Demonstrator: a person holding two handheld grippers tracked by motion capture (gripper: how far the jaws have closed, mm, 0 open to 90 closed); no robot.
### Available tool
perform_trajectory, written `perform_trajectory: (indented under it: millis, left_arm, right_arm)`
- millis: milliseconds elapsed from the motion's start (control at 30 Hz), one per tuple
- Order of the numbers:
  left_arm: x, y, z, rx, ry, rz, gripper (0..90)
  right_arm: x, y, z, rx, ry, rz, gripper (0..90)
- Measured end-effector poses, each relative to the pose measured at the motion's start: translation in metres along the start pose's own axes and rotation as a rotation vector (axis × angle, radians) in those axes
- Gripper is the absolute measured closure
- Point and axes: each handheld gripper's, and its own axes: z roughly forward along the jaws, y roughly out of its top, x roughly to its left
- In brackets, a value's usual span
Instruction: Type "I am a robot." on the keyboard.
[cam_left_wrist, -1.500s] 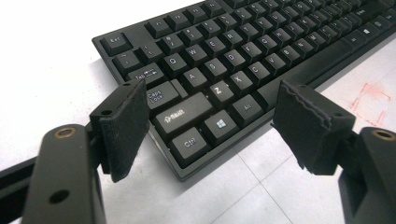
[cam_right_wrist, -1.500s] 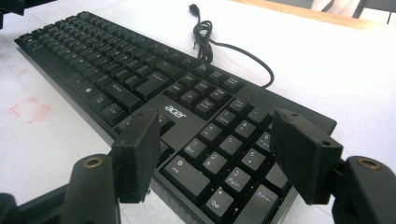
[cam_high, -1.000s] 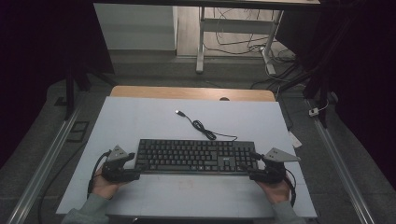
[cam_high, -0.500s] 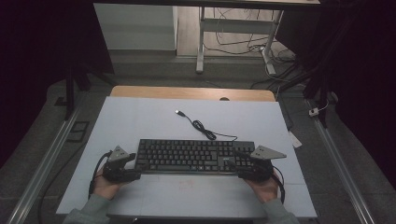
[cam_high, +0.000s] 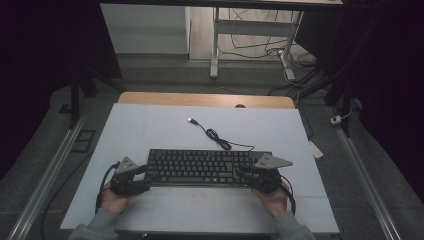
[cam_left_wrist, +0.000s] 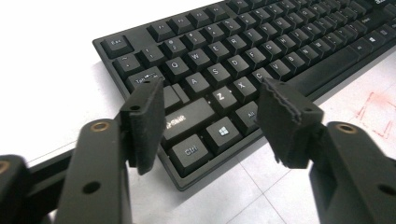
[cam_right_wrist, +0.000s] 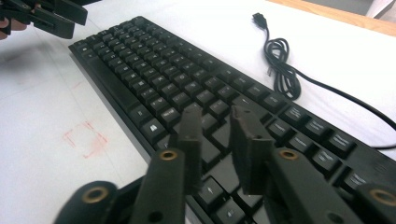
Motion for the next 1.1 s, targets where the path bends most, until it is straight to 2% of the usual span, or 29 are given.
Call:
perform_trajectory:
  millis: [267,567,600,633,700,833,1100]
  left_arm:
    - [-0.002,0.001,0.0,-0.003,-0.004,0.01,55.3]
    - [-0.002,0.001,-0.001,-0.015,-0.006,0.02,69.9]
    - [-0.002,0.001,-0.001,-0.014,-0.006,0.024,74.3]
    - [-0.003,0.001,-0.001,-0.014,-0.006,0.026,74.3]
    - [-0.003,0.001,-0.001,-0.015,-0.005,0.029,81.4]
    - [-0.002,0.002,-0.002,-0.019,-0.002,0.024,89.0]
    - [-0.002,0.002,0.002,-0.001,0.006,0.027,89.2]
  right_arm:
    - [0.009,0.009,0.016,0.005,0.022,-0.02,88.7]
    - [0.018,0.018,0.034,0.026,0.04,-0.048,89.6]
    - [0.019,0.02,0.039,0.027,0.049,-0.055,89.6]
    - [0.019,0.02,0.039,0.027,0.049,-0.055,89.6]
    - [0.022,0.023,0.046,0.03,0.054,-0.062,89.6]
    - [0.024,0.026,0.055,0.043,0.061,-0.072,89.6]
    - [0.029,0.032,0.07,0.067,0.071,-0.083,89.6]
